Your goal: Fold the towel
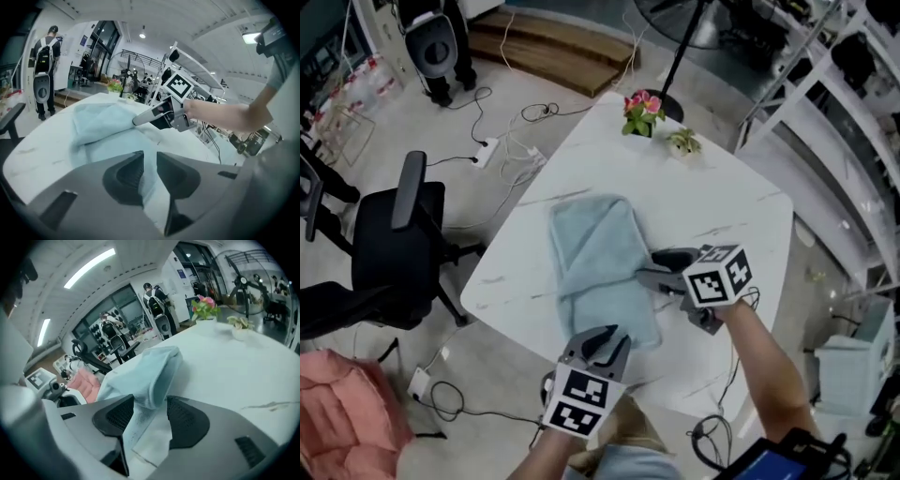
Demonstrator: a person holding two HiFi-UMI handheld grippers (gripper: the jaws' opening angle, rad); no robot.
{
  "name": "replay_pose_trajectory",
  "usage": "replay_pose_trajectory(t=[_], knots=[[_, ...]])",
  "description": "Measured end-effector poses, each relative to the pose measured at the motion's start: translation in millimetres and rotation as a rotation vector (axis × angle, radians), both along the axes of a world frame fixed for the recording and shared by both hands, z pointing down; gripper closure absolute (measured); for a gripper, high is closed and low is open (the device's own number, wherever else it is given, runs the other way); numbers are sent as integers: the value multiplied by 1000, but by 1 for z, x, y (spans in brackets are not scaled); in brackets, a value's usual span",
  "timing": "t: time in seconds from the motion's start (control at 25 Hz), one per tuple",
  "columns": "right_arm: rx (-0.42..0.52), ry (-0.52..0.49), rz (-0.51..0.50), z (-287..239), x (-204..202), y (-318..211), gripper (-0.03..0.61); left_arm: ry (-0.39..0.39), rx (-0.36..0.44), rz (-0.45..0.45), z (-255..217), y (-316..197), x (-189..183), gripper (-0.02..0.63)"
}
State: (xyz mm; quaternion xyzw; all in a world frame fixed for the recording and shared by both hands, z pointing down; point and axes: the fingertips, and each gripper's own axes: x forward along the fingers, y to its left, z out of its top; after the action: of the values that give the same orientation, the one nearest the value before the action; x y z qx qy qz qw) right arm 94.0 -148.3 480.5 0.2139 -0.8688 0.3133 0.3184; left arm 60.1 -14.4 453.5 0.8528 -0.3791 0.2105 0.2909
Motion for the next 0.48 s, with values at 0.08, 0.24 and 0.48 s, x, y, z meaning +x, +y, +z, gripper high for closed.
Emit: replay_pose_trajectory(t=[0.08,0.24,0.48], knots=[[-23,-5,-39,13,-7,-4,365,-1,-40,22,17,-6,2,528],[52,-5,-110,-9,-25,-11,514,11,-117,57,38,-5,1,535],[205,-9,-247,-90,-93,-56,503,44,-143,67,43,0,12,561]])
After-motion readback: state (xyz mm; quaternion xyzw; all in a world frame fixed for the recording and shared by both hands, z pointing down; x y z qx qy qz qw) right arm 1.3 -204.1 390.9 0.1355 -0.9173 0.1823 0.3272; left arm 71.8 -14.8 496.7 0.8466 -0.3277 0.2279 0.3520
